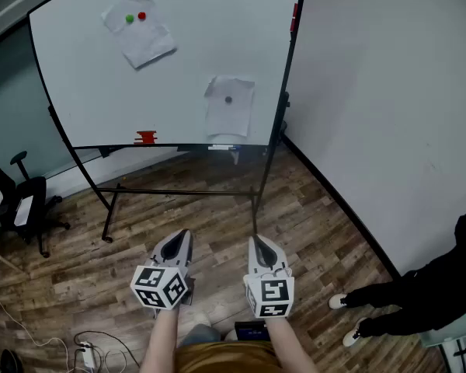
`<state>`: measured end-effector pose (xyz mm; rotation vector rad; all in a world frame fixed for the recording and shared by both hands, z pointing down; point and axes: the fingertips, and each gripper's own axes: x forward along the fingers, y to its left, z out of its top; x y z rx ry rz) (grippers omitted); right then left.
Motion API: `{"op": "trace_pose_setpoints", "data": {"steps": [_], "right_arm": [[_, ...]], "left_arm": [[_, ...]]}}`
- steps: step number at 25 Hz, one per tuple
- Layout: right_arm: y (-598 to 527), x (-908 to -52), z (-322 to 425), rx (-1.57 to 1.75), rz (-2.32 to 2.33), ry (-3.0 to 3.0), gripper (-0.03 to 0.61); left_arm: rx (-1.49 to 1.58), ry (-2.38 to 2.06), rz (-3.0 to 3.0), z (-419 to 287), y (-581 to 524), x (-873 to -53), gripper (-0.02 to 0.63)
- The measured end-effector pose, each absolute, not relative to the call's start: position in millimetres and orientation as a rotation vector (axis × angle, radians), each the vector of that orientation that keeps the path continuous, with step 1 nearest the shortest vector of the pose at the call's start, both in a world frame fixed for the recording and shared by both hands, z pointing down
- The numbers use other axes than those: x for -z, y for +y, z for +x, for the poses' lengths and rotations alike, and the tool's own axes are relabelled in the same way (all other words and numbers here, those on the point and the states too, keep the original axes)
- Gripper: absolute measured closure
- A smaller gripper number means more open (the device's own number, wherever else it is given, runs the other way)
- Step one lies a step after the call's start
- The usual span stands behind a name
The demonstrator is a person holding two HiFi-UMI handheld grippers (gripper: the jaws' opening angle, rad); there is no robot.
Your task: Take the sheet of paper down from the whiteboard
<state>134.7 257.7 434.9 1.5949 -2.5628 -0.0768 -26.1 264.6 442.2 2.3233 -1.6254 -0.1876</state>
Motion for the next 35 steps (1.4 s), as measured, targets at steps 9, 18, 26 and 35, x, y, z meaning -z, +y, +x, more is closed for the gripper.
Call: {"op": "trace_pose_setpoints", "data": {"steps": [9, 18, 26, 35], "right_arm": [[267.3, -432.4, 153.7, 0.063, 1.658, -2.549, 0.568], [270.2, -423.2, 159.7, 0.075, 1.655, -2.572, 0.448], [247.5, -427.8, 154.6, 0.083, 1.627, -2.581, 0.448], [134.6, -442.8, 144.8, 0.096, 1.64, -2.541, 0.448]], "left_arm": [[0.2, -1.639, 2.325, -17.4, 274.9, -439.0, 0.589], [0.259, -1.651, 2.359, -10.0, 281.8, -424.6, 0.512], [0.236, -1.692, 2.344, -15.1, 259.7, -429.2, 0.494], [0.24, -1.704, 2.331, -29.7, 143.7, -445.4, 0.491]]}}
